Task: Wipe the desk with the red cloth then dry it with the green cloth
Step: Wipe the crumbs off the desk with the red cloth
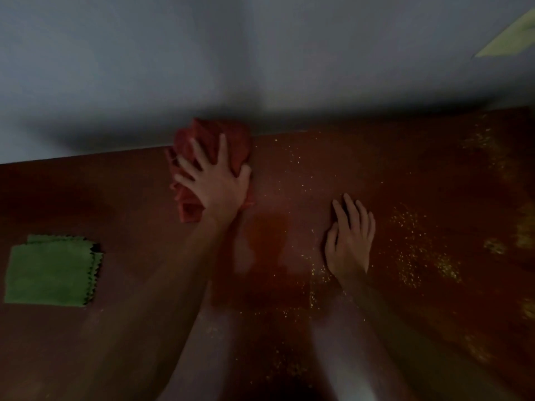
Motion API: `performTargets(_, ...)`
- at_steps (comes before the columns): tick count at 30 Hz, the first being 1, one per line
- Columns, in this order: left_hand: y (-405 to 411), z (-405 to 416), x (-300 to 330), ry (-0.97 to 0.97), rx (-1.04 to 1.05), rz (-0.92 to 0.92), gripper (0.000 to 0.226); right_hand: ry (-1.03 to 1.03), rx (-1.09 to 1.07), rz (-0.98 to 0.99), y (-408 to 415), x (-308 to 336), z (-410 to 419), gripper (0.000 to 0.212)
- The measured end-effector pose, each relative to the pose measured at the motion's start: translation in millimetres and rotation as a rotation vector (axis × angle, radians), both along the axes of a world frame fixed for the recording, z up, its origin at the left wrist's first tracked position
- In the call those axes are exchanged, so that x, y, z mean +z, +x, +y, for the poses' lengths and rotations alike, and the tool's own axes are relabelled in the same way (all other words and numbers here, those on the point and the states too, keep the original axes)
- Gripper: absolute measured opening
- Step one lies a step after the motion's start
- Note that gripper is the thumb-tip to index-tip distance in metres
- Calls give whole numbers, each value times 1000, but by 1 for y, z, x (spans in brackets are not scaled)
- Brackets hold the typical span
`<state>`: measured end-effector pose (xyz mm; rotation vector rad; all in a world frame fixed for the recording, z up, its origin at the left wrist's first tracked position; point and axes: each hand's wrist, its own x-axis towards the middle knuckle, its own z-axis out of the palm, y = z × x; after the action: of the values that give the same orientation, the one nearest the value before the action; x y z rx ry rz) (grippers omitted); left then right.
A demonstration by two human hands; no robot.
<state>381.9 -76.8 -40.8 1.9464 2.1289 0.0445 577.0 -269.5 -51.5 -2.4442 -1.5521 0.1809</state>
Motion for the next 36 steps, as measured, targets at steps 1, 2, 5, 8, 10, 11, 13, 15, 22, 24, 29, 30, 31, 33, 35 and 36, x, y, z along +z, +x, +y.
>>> performTargets(1, 16, -8, 2, -9, -68, 2, 82, 22, -8, 18, -1, 0, 0, 50)
performTargets(2, 32, -19, 4, -22, -152, 0, 82, 52, -20, 42, -1, 0, 0, 50)
performTargets(5, 66, -55, 9, -8, -502, -8, 81, 172, -49, 121, -1, 0, 0, 49)
performTargets(8, 68, -95, 6, 15, -761, -32, 79, 287, -80, 229, 1, 0, -1, 49)
performTargets(10, 60, -116, 2, 40, -858, -16, 79, 306, -112, 282, 0, 2, -1, 49)
performTargets(11, 57, -117, 2, 34, -899, -7, 80, 308, -126, 297, 1, 1, 0, 48)
performTargets(13, 49, -109, 5, 33, -936, 29, 80, 317, -122, 308, 2, 1, -2, 47)
performTargets(15, 38, -83, 10, 20, -850, 63, 76, 320, -126, 329, 3, 0, -1, 46)
performTargets(22, -58, -43, 16, 7, -93, 59, 74, 277, -49, 476, 17, 5, -8, 46)
performTargets(24, -72, -65, 11, 36, 7, 40, 72, 283, -16, 480, 41, 9, -15, 48)
performTargets(29, -62, -161, 8, 103, 194, 25, 74, 89, -26, 156, 151, 11, -26, 49)
performTargets(30, -52, -181, 8, 105, 267, 23, 75, 40, -35, 112, 173, 11, -27, 49)
performTargets(31, -39, -198, 8, 98, 340, 23, 76, 3, -41, 87, 192, 10, -27, 48)
performTargets(33, -5, -221, 5, 59, 433, 32, 76, -38, -32, 57, 217, 7, -29, 49)
performTargets(35, 35, -231, 1, 18, 491, 36, 73, -61, 0, 21, 224, 3, -30, 51)
performTargets(36, 56, -232, 1, 0, 523, 36, 72, -59, 7, 7, 223, 2, -30, 51)
